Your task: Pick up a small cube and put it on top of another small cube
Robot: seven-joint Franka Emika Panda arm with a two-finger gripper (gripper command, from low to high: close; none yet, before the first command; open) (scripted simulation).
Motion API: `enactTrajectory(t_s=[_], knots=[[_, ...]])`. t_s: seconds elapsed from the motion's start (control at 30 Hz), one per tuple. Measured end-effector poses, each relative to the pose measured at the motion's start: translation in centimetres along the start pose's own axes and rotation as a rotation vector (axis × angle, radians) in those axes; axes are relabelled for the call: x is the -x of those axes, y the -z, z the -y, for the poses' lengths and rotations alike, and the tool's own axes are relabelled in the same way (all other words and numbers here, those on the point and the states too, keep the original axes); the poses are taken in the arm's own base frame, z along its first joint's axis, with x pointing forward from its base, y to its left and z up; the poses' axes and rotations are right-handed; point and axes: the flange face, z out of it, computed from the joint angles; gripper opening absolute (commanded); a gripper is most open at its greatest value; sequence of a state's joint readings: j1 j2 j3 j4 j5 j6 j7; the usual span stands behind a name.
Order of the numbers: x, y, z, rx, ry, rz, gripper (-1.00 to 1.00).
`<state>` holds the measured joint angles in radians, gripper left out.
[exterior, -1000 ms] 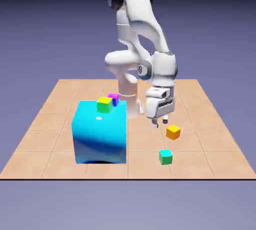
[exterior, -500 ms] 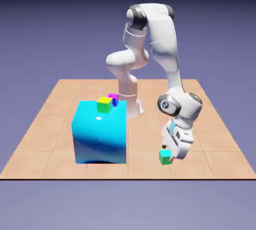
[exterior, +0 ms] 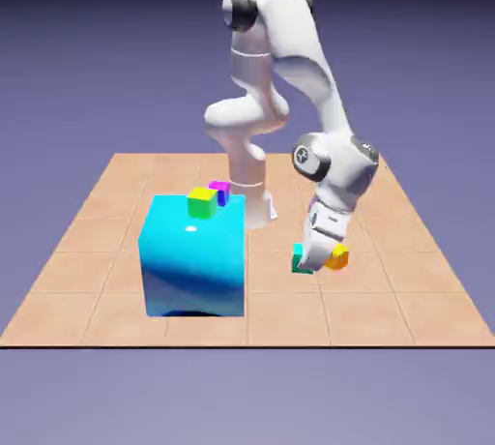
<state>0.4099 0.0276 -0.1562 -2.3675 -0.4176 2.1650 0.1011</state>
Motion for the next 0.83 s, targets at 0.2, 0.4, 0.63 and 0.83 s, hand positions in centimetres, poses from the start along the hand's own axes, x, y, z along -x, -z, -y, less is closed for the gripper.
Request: enactTrajectory(t_s=[0.2, 0.4, 0.63, 0.83], knots=[[7.2, 4.3, -9.5, -0.109, -0.344, 0.107, -1.0], [16.8, 7.4, -16.3, -0.261, -0.648, 0.211, -1.0], [17.0, 0.2, -14.8, -0.221, -0.635, 0.214, 1.0], [16.8, 6.2, -16.7, -0.218, -0.636, 0.214, 1.0]])
